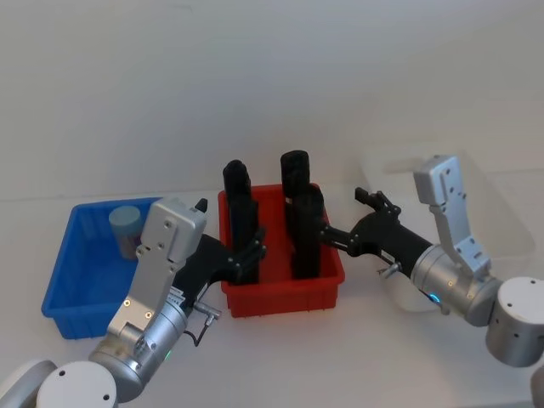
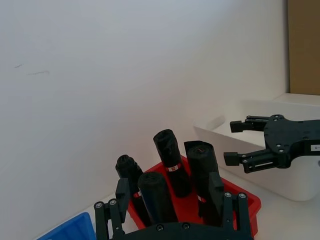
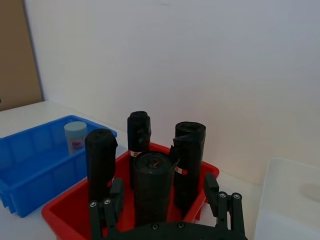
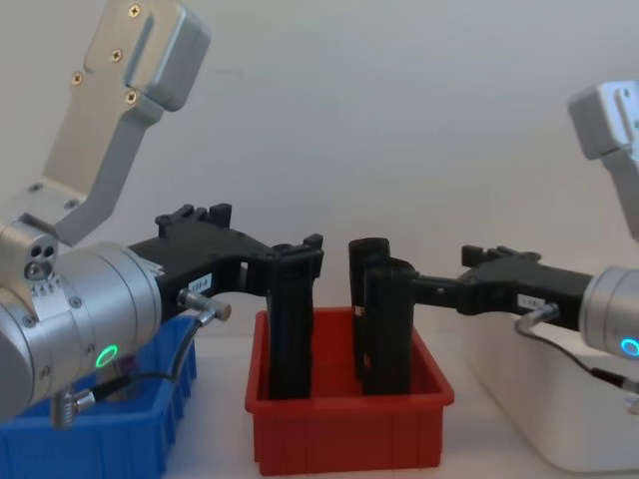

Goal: Pick the cotton swabs from the blue box and place them into the white box.

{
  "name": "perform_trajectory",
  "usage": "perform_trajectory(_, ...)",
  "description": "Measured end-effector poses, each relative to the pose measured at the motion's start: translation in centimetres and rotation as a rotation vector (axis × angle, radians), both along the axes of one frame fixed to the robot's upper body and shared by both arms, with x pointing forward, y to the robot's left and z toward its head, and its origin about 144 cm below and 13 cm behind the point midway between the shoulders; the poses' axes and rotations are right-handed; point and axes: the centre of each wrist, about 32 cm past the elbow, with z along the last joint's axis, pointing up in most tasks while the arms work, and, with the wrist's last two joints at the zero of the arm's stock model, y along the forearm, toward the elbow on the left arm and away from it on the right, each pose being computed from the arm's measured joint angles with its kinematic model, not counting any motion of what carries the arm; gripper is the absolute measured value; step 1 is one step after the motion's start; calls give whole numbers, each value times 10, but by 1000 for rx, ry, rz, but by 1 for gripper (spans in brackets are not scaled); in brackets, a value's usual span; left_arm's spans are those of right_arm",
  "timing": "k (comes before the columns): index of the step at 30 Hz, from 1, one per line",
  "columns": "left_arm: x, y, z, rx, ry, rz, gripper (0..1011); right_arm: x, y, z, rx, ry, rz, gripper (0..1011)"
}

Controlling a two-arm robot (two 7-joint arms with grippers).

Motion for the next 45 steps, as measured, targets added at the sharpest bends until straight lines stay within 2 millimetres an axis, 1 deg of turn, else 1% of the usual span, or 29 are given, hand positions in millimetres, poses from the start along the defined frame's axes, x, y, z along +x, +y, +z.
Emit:
perform_trajectory(12, 0, 0, 0, 0, 0, 0, 1004, 28, 15, -7, -17, 31, 47, 1001)
perform_trajectory(23, 0, 0, 0, 0, 0, 0, 1004, 47, 26, -13, -27, 56, 65, 994)
perform_trajectory(27, 0, 0, 0, 0, 0, 0, 1004, 52, 29, -14, -32, 64, 70, 920)
perform_trajectory(30, 0, 0, 0, 0, 0, 0, 1004, 57, 31, -15, -34, 67, 76, 821)
perform_trajectory(32, 0, 0, 0, 0, 0, 0, 1004, 58, 32, -15, -34, 68, 76, 811)
perform_trajectory(33, 0, 0, 0, 0, 0, 0, 1004, 59, 33, -16, -34, 68, 79, 746)
perform_trajectory(34, 0, 0, 0, 0, 0, 0, 1004, 60, 33, -16, -34, 69, 81, 708)
perform_trajectory(40, 0, 0, 0, 0, 0, 0, 1004, 63, 34, -16, -33, 68, 86, 536)
perform_trajectory(45, 0, 0, 0, 0, 0, 0, 1004, 65, 34, -16, -22, 61, 86, 505)
